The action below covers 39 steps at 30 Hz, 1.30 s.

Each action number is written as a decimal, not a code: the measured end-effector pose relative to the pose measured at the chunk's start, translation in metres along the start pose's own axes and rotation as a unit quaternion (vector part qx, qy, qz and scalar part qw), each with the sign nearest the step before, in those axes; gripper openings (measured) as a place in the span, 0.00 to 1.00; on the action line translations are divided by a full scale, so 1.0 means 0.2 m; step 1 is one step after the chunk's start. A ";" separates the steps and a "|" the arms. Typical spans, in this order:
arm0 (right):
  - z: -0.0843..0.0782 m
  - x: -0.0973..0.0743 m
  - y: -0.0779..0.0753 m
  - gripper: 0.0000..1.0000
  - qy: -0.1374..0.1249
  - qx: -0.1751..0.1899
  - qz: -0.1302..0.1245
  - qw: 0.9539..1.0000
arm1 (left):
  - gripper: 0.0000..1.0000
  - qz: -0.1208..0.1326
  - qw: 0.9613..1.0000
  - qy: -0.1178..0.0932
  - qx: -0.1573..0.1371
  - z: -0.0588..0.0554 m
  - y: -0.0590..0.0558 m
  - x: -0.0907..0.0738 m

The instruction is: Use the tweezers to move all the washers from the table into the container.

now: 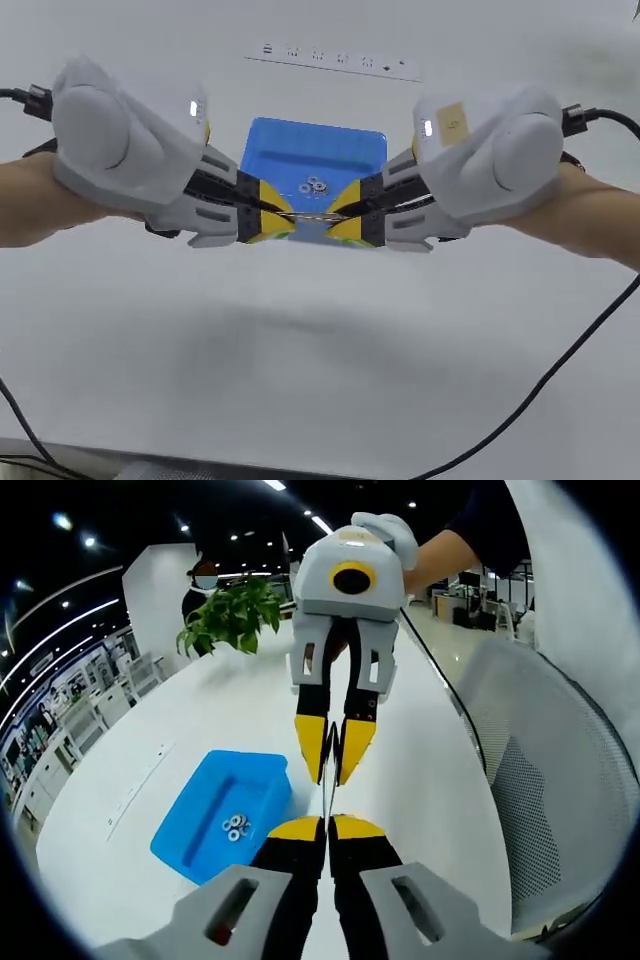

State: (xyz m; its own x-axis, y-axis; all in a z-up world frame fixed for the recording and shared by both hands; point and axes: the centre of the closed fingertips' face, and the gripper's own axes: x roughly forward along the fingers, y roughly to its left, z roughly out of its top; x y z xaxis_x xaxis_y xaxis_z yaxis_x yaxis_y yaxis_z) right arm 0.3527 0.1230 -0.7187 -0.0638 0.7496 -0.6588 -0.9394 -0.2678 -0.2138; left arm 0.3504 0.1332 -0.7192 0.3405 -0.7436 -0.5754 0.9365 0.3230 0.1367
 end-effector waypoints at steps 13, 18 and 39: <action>-0.26 0.22 0.02 0.08 0.061 0.039 0.021 0.997 | 0.06 -0.020 0.996 0.062 -0.059 -0.27 0.02 0.20; -0.30 0.25 0.02 0.09 0.074 0.042 0.027 0.996 | 0.06 -0.026 0.995 0.079 -0.052 -0.31 0.02 0.23; -0.35 0.29 0.02 0.11 0.099 0.081 0.048 0.991 | 0.12 -0.033 0.992 0.109 -0.053 -0.33 0.01 0.23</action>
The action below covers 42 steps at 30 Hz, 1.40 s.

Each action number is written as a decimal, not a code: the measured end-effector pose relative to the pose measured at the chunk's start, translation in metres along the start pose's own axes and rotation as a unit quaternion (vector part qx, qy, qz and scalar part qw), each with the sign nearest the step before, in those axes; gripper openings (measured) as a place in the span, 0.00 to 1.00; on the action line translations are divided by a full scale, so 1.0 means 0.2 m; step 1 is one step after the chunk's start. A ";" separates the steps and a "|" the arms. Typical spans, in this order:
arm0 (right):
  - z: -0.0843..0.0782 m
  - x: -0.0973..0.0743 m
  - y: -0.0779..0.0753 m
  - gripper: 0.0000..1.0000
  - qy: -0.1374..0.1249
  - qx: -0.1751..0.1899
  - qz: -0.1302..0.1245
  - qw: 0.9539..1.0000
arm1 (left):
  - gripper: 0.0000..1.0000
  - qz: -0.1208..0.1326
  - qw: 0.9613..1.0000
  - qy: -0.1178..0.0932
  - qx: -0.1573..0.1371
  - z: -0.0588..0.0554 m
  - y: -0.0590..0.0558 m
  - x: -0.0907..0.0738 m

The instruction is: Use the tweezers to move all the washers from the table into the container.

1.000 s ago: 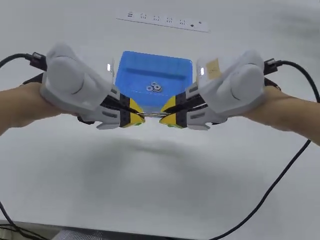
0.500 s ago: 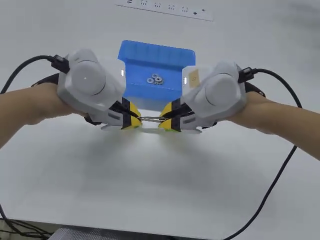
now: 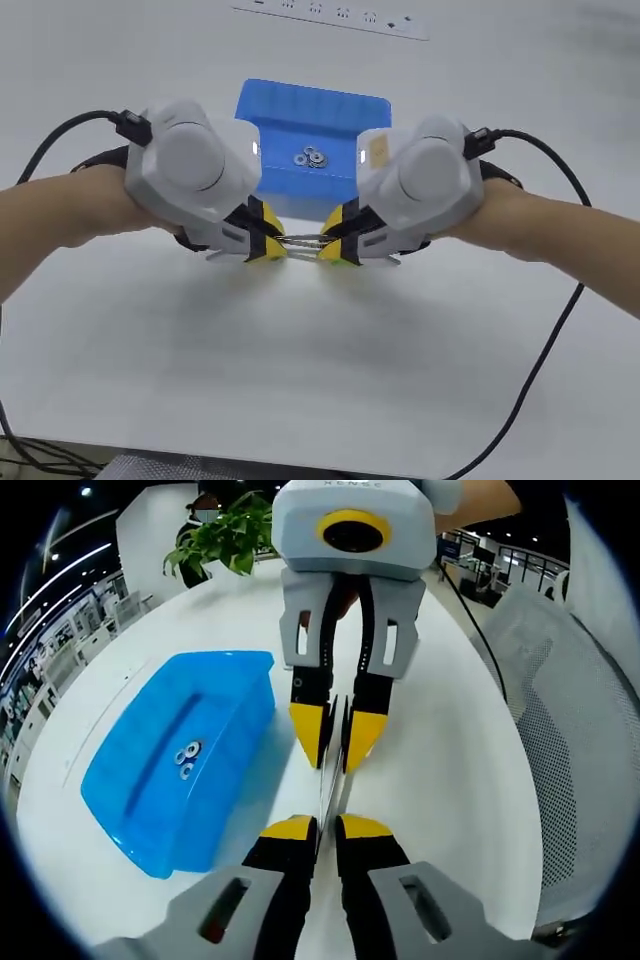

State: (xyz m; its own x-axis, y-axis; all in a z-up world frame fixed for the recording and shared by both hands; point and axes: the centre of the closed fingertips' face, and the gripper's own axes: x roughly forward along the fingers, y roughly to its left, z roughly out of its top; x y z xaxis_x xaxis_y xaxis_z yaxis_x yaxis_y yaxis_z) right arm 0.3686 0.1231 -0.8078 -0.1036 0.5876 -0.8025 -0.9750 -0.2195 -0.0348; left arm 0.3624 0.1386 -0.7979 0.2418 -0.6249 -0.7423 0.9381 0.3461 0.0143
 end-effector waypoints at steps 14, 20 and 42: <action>0.00 0.00 0.00 0.16 -0.001 0.039 0.005 0.999 | 0.13 0.004 1.000 -0.007 -0.019 0.00 0.01 0.01; 0.01 -0.08 -0.06 0.18 -0.056 0.147 -0.060 0.986 | 0.17 0.034 0.998 -0.022 -0.053 -0.02 0.01 -0.01; 0.07 -0.78 0.12 0.70 -0.208 0.177 -0.232 0.934 | 0.97 0.182 0.930 -0.289 -0.135 0.38 -0.10 -0.71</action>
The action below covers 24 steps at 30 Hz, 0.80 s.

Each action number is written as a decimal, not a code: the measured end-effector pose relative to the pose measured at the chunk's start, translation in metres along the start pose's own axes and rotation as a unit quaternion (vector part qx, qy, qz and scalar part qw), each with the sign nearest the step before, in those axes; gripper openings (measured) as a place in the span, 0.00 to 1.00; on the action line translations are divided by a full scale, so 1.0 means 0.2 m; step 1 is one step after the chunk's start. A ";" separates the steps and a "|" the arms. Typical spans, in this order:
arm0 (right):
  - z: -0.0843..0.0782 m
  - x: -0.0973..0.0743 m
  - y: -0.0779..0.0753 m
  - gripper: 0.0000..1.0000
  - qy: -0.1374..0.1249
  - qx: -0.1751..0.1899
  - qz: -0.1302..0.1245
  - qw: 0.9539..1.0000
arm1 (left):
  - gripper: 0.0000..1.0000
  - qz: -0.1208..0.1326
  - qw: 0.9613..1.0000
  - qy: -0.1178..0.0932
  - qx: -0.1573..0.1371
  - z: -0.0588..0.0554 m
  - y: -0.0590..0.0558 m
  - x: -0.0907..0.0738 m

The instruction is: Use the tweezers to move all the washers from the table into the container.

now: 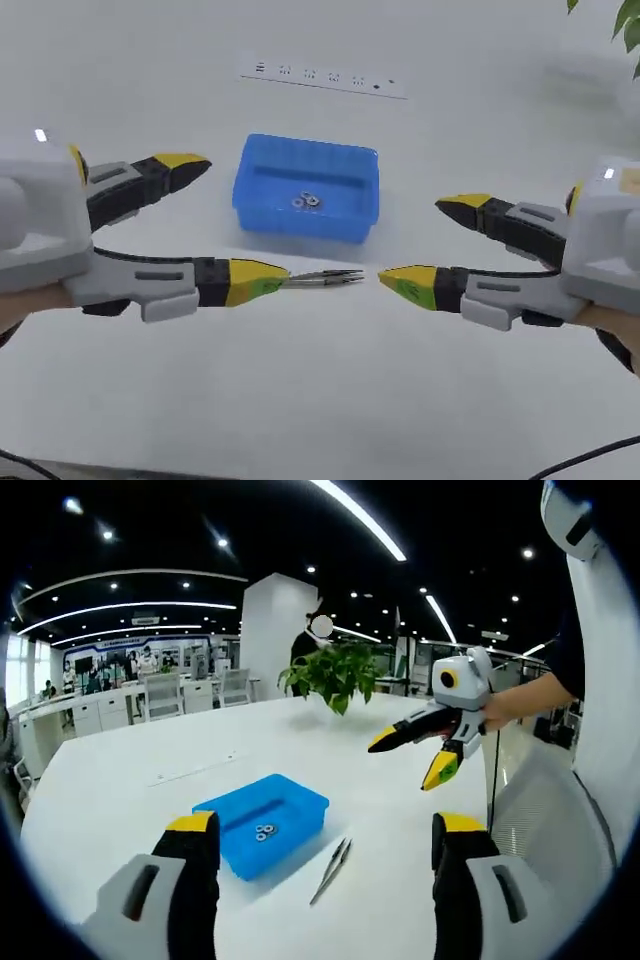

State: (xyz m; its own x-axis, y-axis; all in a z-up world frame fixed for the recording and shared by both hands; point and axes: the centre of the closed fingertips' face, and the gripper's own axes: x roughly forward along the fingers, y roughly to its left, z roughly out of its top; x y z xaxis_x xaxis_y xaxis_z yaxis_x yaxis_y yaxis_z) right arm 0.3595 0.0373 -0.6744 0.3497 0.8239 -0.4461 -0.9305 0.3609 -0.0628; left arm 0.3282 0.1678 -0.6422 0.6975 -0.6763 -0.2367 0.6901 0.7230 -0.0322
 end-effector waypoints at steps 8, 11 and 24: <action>0.02 -0.10 0.06 0.94 -0.001 -0.043 0.001 0.999 | 1.00 -0.015 0.999 0.039 0.035 -0.05 -0.07 -0.08; 0.04 -0.12 0.08 1.00 -0.008 -0.037 -0.002 0.999 | 1.00 -0.013 0.999 0.040 0.035 -0.05 -0.08 -0.09; 0.09 -0.20 0.08 1.00 -0.021 -0.029 -0.021 0.999 | 1.00 -0.011 0.999 0.020 0.034 0.03 -0.09 -0.14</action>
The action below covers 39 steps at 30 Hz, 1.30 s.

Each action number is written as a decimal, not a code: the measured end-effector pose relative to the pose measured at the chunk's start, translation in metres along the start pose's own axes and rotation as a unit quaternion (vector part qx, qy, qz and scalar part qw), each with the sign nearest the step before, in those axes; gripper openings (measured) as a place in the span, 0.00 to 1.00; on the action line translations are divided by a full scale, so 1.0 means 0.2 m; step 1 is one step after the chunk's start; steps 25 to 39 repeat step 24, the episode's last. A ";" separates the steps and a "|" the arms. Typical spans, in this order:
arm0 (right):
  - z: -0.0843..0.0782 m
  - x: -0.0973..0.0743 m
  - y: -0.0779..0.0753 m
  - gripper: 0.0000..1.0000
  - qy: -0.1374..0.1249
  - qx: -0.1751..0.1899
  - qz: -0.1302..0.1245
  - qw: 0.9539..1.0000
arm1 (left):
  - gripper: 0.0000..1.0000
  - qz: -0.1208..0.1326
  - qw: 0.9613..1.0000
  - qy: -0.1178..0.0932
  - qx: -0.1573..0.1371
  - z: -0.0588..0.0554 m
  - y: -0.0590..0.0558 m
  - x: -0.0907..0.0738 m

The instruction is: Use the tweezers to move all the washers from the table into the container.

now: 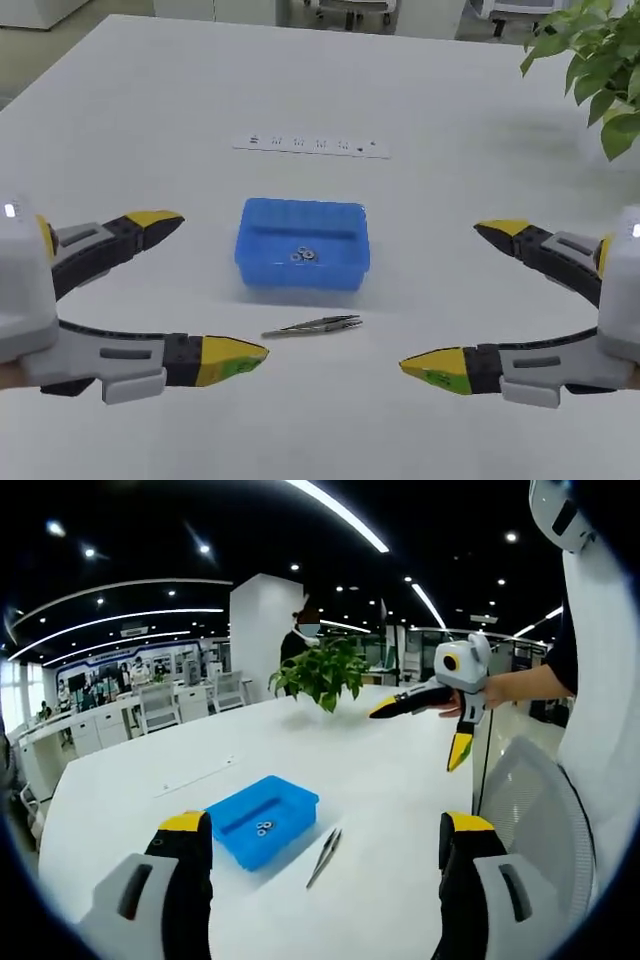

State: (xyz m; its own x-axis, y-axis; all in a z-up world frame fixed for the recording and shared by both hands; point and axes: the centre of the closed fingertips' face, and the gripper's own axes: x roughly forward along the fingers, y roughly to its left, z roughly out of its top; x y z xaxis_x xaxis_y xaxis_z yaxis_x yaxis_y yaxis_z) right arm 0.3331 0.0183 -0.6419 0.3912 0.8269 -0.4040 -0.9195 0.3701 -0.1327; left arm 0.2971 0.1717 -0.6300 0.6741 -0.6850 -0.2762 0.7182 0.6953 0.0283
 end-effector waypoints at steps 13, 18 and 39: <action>-0.01 -0.03 0.00 1.00 0.006 0.001 -0.002 1.000 | 1.00 0.010 1.000 0.003 -0.007 -0.03 0.01 -0.03; -0.02 -0.03 0.01 1.00 0.009 0.001 -0.002 1.000 | 1.00 0.009 1.000 0.002 -0.009 -0.03 0.00 -0.03; -0.05 -0.04 0.02 1.00 0.015 0.005 0.002 1.000 | 1.00 0.007 1.000 0.004 -0.008 -0.02 0.01 -0.03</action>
